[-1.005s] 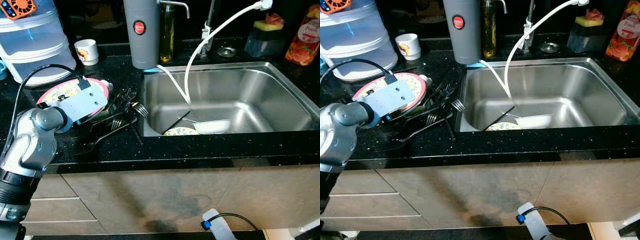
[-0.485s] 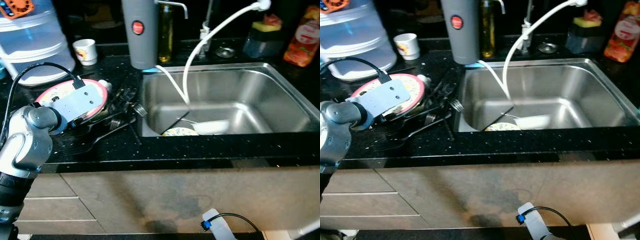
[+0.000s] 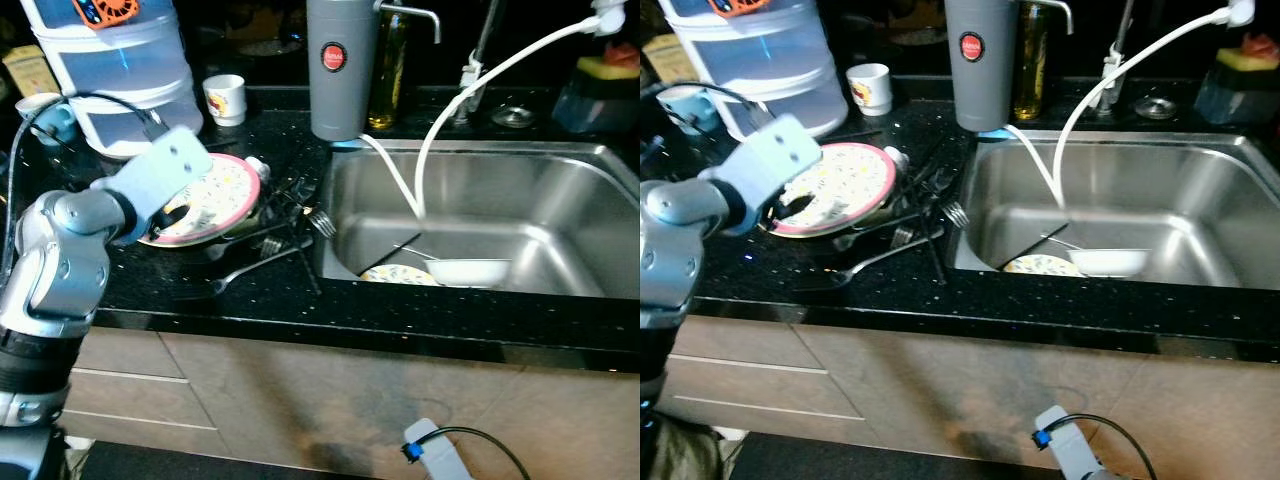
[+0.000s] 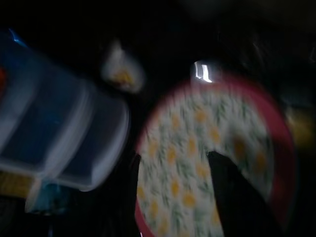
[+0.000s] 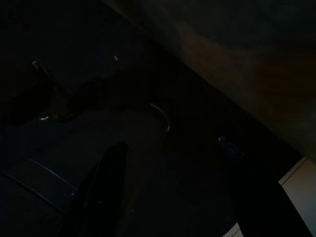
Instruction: Kitchen organization
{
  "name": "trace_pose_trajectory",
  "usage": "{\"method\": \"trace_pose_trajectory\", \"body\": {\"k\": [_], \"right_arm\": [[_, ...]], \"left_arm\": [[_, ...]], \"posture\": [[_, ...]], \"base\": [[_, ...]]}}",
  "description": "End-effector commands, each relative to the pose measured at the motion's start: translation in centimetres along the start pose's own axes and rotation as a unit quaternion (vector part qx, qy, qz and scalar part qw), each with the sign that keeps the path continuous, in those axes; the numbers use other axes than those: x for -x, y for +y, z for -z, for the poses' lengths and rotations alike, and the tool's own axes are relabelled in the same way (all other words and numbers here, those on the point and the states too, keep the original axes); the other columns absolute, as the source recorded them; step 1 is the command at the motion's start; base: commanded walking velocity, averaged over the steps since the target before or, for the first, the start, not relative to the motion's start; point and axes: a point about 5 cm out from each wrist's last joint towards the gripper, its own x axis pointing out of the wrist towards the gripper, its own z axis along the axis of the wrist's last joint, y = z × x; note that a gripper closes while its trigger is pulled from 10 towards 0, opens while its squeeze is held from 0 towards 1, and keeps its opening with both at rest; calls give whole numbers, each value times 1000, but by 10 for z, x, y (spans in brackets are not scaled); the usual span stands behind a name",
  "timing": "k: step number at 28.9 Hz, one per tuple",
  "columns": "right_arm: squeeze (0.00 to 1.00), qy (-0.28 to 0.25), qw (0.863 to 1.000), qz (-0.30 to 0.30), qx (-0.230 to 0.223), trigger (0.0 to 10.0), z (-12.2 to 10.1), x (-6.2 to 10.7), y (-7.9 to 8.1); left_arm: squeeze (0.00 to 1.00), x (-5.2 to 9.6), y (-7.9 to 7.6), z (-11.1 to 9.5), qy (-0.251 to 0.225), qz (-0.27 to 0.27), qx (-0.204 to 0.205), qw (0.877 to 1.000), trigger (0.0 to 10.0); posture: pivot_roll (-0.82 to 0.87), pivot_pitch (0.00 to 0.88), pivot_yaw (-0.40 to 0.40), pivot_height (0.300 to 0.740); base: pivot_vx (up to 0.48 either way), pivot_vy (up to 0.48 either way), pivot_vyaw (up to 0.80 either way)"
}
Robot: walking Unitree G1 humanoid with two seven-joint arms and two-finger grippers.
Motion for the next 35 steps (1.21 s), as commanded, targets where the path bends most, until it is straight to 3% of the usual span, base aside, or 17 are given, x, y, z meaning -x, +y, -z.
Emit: {"method": "trace_pose_trajectory", "body": {"k": [1,3,4,5,6,11,14,18,19,25,31,35], "right_arm": [[0,2,1000,-6,-3,10000,0,-1,3],[0,2,1000,-6,-3,10000,0,-1,4],[0,3,1000,-8,-3,10000,0,-1,4],[0,3,1000,-9,-4,10000,0,-1,4],[0,3,1000,-9,-4,10000,0,-1,4],[0,4,1000,-14,-6,10000,1,-1,5],[0,4,1000,-16,-7,10000,1,-1,5],[0,3,1000,-18,-8,10000,1,-1,5],[0,5,1000,-10,-1,10000,0,-1,3],[0,10,1000,3,-5,10000,2,-1,1],[0,11,1000,2,1,10000,1,0,1],[0,13,1000,-3,5,10000,1,0,1]], "left_arm": [[0,4,9,-20,-70,-26,11,997,10000],[0,6,12,-28,-96,-29,25,995,10000],[0,11,15,-42,-146,-16,67,987,10000],[0,12,16,-46,-161,-6,88,983,10000],[0,12,16,-46,-161,-6,88,983,10000],[0,16,9,-49,-215,34,162,962,10000],[0,16,4,-49,-231,43,179,955,10000],[0,14,-13,-45,-260,68,234,934,10000],[0,12,-26,-43,-264,86,257,925,10000],[0,5,-54,-40,-244,121,278,921,10000],[0,4,-63,-43,-245,134,291,915,10000],[0,3,-69,-47,-252,132,296,912,10000]], "posture": [[20,0,31,740],[20,0,31,740],[19,0,34,740],[19,0,34,740],[19,0,34,740],[19,0,36,740],[20,0,34,740],[21,0,34,740],[19,0,31,740],[18,0,30,740],[19,0,28,740],[20,0,28,740]], "base": [[0,0,800],[0,0,800],[0,0,800],[0,0,800],[0,0,800],[0,0,800],[0,0,800],[0,0,800],[0,0,406],[-80,0,0],[-480,0,0],[0,0,703]]}}
